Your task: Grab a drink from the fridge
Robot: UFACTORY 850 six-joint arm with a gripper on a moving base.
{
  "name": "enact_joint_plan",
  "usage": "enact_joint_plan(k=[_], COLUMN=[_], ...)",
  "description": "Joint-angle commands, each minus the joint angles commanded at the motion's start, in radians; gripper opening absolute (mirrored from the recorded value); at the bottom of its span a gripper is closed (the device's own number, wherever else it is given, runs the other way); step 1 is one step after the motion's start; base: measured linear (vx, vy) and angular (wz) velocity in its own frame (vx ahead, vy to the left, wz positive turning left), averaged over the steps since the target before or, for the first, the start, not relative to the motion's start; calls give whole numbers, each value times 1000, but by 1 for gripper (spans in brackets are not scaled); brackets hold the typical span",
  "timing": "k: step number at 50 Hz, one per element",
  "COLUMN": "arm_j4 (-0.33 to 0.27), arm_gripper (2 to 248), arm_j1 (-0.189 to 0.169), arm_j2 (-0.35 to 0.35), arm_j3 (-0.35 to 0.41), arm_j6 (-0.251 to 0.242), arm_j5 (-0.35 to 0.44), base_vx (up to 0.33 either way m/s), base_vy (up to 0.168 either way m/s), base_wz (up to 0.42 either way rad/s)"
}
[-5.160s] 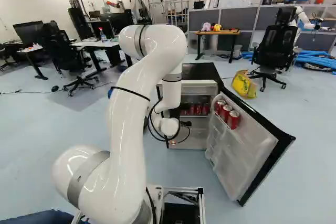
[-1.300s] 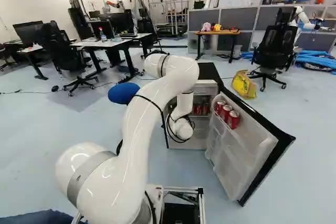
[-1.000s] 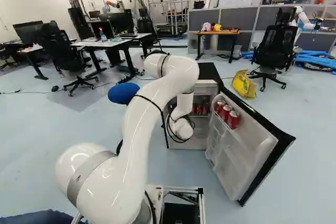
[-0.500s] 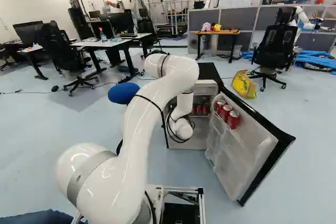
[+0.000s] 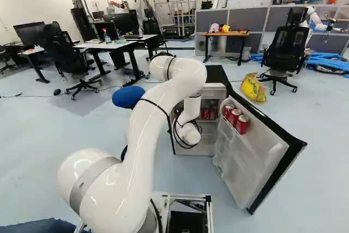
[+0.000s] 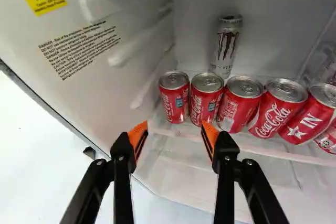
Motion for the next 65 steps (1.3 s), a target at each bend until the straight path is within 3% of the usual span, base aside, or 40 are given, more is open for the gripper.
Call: enact_joint_plan(k=[42,65], arm_j4=[-68,-74], arm_gripper=[157,157], arm_j1=[8,9], arm_j2=[-19,-35], arm_j3=[-41,-76], arm_j6=[0,0], arm_j5=[0,0], base_vx=[0,0], base_vy=[0,0], base_wz=[0,0])
